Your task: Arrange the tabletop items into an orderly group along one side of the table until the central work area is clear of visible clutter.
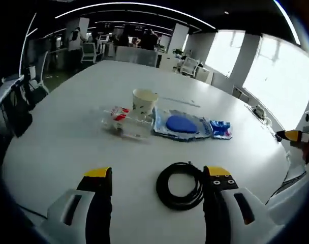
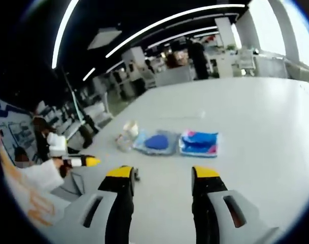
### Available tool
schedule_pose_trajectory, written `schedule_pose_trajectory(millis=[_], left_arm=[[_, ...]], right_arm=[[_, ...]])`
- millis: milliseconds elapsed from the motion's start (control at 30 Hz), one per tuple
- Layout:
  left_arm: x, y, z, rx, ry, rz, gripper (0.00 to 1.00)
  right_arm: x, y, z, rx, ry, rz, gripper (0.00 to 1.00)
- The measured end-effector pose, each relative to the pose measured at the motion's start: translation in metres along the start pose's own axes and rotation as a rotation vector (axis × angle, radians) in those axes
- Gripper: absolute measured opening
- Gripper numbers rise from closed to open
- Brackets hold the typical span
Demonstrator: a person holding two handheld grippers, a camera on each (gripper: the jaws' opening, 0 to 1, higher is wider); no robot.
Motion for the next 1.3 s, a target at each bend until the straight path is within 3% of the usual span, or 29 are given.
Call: schedule_pose_trajectory(millis=[300,567,600,700,733,833,933,1100,1200,1300], left_arm=[[-0.004,-0.002,0.002,-0.008,-0.016,0.006,0.71],[-0.015,0.016,0.020,-0.136,0.030,-0.123,0.65],[-0.017,0.019,0.024,-0.161,0.052,-0.150,0.64],[-0.024,0.021,0.030,-0.231,0.038,-0.182,0.59],[-0.032,0.022,0.032,-0.259,0.038,-0.166,0.58],[-0.044,0.023,0.040,-0.254,0.043,-0.165,0.55],[-0.055,0.026,0.045,-0.271,0.035,-0.213,0.49],[-0.066,0.029,0.049,-0.287,0.008,-0.216,0.49],[-0.068,0.033,0.049,-0.313,-0.004,-0.234,0.44],[-0.070,0.037,0.047,-0.285,-0.021,-0.222,0.41]], right_arm=[[-0.003,0.002,-0.001,-0.001,-0.005,-0.008,0.41],[-0.007,0.002,-0.006,-0.012,-0.016,0.002,0.37],[-0.009,0.005,-0.006,-0.017,-0.020,-0.009,0.36],[-0.013,0.011,-0.007,-0.006,-0.015,-0.053,0.34],[-0.013,0.012,-0.007,0.025,-0.008,-0.080,0.33],[-0.017,0.013,-0.010,0.086,-0.001,-0.114,0.33],[-0.018,0.012,-0.011,0.053,-0.017,-0.099,0.33],[-0.018,0.011,-0.009,0.116,0.003,-0.136,0.32],[-0.018,0.010,-0.007,0.081,-0.001,-0.122,0.31],[-0.018,0.010,-0.007,0.093,-0.001,-0.132,0.31]])
Point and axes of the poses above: the point that each gripper's makers call its tool centre point, and the gripper's own axes: x roughly backward along the fingers, z roughly to its right, y roughly out of its underside, the point moved 10 cm from there along x, roughly backward along the fingers, and after that the axes turned 8 degrees about -y, right-handed, at the moved point
